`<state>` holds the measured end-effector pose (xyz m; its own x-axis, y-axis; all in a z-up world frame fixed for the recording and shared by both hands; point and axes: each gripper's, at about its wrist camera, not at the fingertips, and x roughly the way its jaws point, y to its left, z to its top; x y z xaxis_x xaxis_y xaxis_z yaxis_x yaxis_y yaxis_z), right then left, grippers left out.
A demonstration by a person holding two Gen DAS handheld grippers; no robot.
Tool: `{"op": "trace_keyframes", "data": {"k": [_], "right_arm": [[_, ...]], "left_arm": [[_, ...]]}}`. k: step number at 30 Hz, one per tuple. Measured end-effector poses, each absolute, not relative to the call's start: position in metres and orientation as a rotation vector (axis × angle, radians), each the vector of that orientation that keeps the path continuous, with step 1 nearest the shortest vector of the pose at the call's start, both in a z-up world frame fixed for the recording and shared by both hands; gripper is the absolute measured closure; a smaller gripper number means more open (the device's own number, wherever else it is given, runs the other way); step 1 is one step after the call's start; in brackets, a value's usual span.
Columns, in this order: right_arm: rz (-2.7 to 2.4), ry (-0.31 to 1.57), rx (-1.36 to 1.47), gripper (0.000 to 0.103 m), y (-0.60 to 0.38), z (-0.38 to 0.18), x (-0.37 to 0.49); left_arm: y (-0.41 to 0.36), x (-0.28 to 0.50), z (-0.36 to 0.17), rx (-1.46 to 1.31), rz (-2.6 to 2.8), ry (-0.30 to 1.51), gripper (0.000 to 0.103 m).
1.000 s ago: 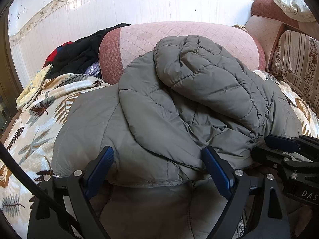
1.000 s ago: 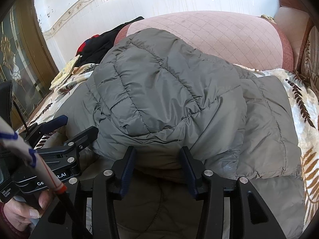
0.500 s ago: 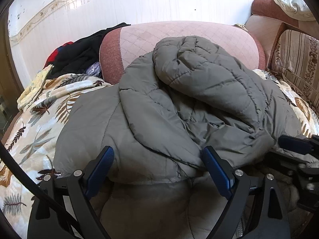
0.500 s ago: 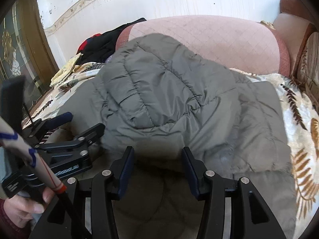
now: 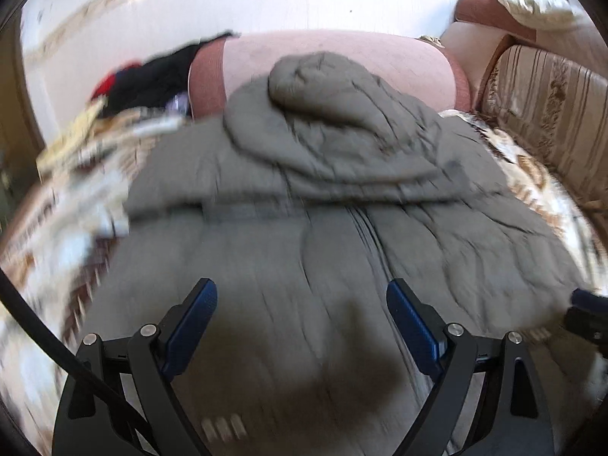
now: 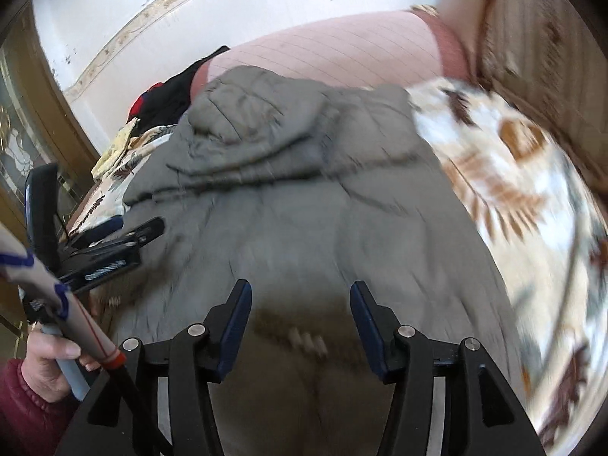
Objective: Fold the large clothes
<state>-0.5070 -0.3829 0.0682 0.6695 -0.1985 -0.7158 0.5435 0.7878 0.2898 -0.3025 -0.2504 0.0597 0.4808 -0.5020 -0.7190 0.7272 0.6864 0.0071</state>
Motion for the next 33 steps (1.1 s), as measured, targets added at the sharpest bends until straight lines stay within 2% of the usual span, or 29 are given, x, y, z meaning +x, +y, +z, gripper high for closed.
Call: {"op": "trace_keyframes", "data": {"k": [5, 11, 18, 33], "right_arm": [[-0.448, 0.747, 0.557, 0.045, -0.37, 0.054, -0.545], [-0.413, 0.78, 0.487, 0.043, -0.336, 0.046, -0.549], [-0.409, 0.838, 0.37, 0.04, -0.312, 0.034, -0.539], [-0.384, 0.81, 0.369, 0.039, -0.31, 0.029, -0.55]], "left_arm": [[-0.215, -0.338, 0.045, 0.344, -0.739, 0.798, 0.013], [-0.184, -0.35, 0.027, 0.302, -0.695, 0.877, 0.013], [-0.175, -0.363, 0.026, 0.343, -0.667, 0.847, 0.013], [-0.162, -0.375, 0.023, 0.328, -0.653, 0.835, 0.011]]}}
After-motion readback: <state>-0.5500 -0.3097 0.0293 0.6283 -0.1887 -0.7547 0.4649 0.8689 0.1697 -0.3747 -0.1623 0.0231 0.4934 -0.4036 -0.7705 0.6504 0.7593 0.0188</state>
